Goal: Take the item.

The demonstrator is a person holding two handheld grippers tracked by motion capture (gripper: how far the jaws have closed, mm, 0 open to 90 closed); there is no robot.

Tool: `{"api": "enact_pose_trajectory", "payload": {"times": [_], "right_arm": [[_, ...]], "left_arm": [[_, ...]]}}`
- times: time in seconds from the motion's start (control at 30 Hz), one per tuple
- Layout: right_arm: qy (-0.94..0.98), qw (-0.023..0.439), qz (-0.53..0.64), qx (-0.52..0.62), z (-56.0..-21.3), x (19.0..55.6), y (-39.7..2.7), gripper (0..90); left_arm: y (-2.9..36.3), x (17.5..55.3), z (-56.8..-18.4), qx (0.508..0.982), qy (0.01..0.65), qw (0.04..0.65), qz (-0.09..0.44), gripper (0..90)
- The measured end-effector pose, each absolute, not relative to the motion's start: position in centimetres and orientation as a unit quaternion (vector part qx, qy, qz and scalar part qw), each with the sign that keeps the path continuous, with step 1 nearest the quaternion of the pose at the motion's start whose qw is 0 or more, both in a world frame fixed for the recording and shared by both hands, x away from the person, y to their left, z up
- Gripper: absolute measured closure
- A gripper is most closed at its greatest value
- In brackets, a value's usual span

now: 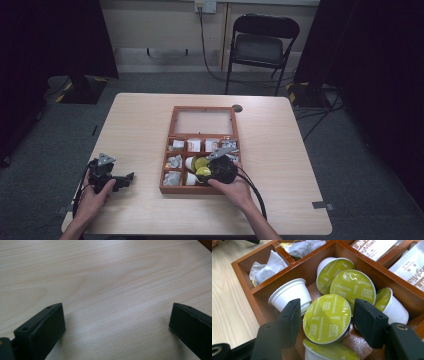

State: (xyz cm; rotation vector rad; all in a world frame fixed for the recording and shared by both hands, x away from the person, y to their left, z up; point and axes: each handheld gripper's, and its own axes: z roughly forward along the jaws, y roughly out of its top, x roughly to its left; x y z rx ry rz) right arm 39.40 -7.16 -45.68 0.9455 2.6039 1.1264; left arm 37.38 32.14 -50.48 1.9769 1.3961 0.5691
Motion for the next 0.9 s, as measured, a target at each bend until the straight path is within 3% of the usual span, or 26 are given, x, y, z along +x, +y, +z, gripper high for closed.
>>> {"api": "enact_pose_trajectory", "payload": {"times": [0.9], "right_arm": [[0.894,0.074,0.326,0.296,-46.17,39.37,-6.25,38.6]], "left_arm": [[32.13,37.37,-50.49,0.753,0.532,0.322,0.217,0.0]]}}
